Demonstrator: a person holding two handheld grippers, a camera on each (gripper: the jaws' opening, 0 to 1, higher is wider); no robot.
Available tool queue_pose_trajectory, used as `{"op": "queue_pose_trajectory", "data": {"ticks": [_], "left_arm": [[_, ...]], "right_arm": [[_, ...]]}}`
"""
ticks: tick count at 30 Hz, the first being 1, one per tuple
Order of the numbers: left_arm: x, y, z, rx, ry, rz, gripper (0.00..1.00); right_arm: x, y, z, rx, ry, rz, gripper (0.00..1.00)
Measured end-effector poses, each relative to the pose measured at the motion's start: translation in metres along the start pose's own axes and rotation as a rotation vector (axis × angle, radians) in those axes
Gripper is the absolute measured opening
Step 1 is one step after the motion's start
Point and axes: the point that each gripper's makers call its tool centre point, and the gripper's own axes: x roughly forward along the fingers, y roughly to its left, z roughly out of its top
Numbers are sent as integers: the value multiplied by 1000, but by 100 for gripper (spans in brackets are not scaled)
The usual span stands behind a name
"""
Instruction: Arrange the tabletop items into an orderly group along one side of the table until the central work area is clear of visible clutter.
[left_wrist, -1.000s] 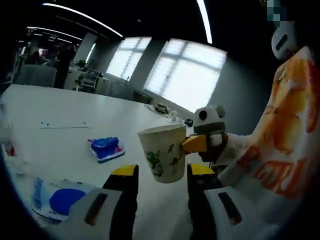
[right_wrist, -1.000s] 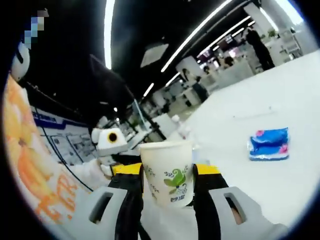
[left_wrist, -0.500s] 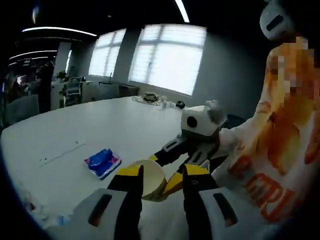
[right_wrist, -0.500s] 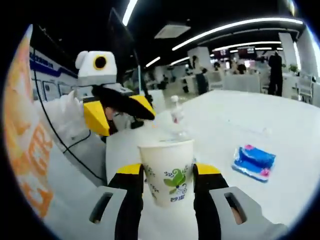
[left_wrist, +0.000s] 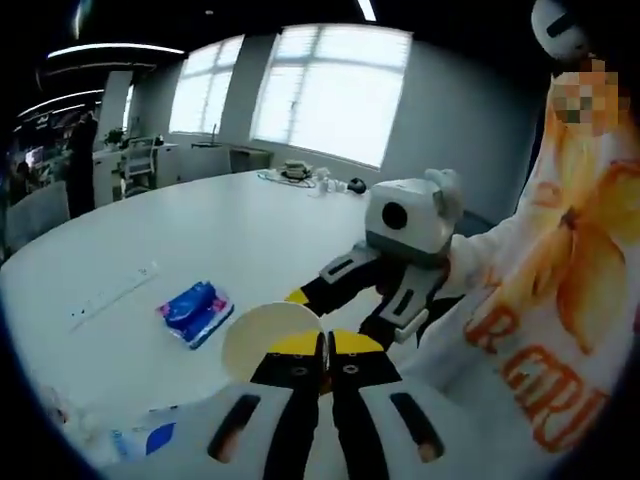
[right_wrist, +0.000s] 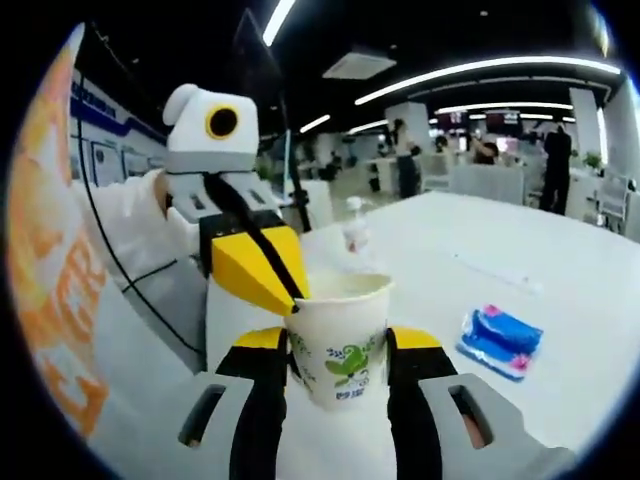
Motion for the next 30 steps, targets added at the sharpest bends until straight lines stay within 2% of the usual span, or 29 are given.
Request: {"op": "queue_pose_trajectory", "data": {"ticks": [5,8,15,19,24,26,30], "left_arm": [[-9,11,-1,14,-18,63,0],[-18,26,-1,23,-24,126,0],[-43,75,-19,58,56,288,0],[-61,102,-32,105,161,388,0],[-68,124,-31,123,160,431,0],[-74,140,-29,152,166,485,0],[-80,165,-32,161,182,530,0]], "right_arm": [[-2,-5,0,14,-9,-10,36],[-2,-5,-2,18,-2,-10,37],[-5,-6,-14,36,33,-11,35],[-7,-7,-15,50,31,-13,33],[-7,-11,-17,70,33,-19,33],[-7,-12,-17,76,35,-22,34],[-8,-14,-22,83,52,-28,33]]}}
